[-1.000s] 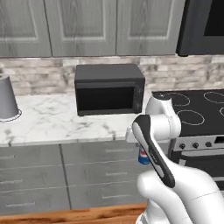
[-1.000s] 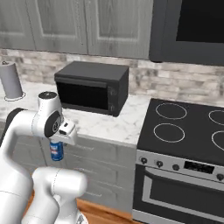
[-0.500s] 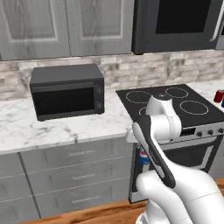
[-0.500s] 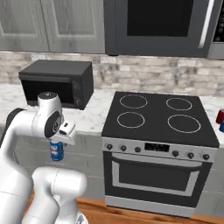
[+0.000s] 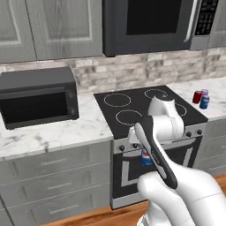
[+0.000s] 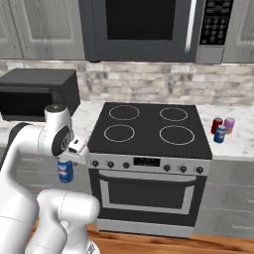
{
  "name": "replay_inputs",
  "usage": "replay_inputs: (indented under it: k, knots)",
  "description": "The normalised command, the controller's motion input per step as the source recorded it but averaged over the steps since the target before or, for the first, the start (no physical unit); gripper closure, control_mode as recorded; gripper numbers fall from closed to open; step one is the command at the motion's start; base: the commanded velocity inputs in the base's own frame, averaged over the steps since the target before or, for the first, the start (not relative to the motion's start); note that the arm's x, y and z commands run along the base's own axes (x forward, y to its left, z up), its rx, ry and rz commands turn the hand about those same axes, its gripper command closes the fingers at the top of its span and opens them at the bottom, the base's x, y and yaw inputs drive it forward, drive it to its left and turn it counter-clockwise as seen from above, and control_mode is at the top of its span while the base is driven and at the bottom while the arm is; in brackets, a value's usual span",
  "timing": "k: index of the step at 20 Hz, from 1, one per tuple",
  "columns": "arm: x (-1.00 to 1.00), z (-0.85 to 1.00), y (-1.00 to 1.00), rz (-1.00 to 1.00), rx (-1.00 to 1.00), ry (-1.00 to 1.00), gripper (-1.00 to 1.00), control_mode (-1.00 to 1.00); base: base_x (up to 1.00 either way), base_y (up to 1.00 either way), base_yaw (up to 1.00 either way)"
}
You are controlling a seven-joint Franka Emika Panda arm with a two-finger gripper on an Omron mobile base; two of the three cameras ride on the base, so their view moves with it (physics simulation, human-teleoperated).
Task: Four empty soda cans are scattered around the kitchen. Gather all the cans and cluster them next to the stove for recycling.
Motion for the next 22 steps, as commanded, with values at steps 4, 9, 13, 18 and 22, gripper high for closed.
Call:
replay_inputs:
  k: [4,9,13,18,22]
  knots:
    - [0.00,0.00,0.00,0.00,0.00,0.00,1.00,1.00,0.00,-0.54,0.00]
    - [0.00,0.00,0.00,0.00,0.00,0.00,1.00,1.00,0.00,-0.69,0.02]
    - [0.00,0.00,0.00,0.00,0.00,0.00,1.00,1.00,0.00,-0.74,0.00]
    - [0.00,0.00,0.00,0.00,0.00,0.00,1.00,1.00,0.00,-0.75,0.01]
    - [0.00,0.00,0.00,0.00,0.00,0.00,1.00,1.00,0.00,-0.68,0.00]
